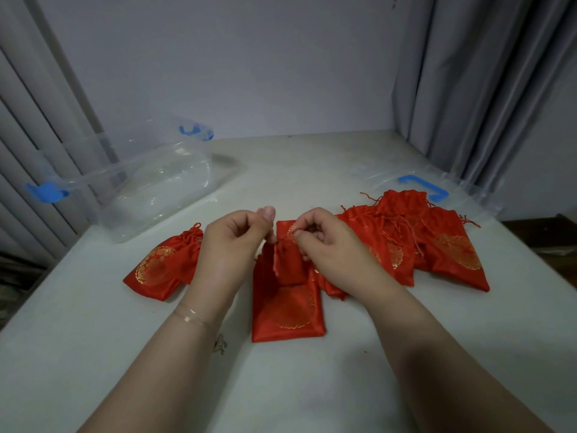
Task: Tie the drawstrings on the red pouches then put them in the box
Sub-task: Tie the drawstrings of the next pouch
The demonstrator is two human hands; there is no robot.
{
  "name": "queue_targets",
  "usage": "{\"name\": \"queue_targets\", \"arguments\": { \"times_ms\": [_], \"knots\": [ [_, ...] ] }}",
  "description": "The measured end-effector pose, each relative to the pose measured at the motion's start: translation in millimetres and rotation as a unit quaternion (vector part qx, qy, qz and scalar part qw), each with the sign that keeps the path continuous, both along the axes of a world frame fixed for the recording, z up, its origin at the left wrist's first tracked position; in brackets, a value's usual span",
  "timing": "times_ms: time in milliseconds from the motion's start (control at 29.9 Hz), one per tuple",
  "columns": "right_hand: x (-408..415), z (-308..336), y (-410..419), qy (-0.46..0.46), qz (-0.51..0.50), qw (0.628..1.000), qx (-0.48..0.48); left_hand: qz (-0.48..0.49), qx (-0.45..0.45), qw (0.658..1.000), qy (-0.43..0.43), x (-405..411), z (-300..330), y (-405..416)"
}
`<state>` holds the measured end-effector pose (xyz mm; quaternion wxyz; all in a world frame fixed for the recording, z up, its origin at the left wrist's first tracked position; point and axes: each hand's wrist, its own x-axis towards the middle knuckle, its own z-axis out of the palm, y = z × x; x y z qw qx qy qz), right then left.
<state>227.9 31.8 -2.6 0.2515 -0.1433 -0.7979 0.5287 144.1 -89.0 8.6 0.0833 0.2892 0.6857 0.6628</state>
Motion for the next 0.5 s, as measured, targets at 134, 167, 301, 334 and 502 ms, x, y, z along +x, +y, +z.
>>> {"name": "queue_targets", "arguments": {
  "times_ms": [134,167,301,334,502],
  "knots": [
    [2,-3,-2,0.017,-0.013,0.985,0.169,-0.046,-0.06,0.996,-0.042,-2,3,-3],
    [3,-3,-1,0.021,-0.018,0.977,0.21,-0.054,-0.079,0.995,-0.025,-2,5,-4],
    [3,2,-5,0.033,0.006,0.946,0.322,-0.05,-0.175,0.977,0.111,1,9,-8],
    [4,2,-7,0.03,0.015,0.938,0.344,-0.042,-0.195,0.969,0.144,1,8,-7],
    [3,-1,-7,0.046,0.03,0.947,0.318,-0.009,-0.23,0.955,0.185,0,3,-7]
  ]
}}
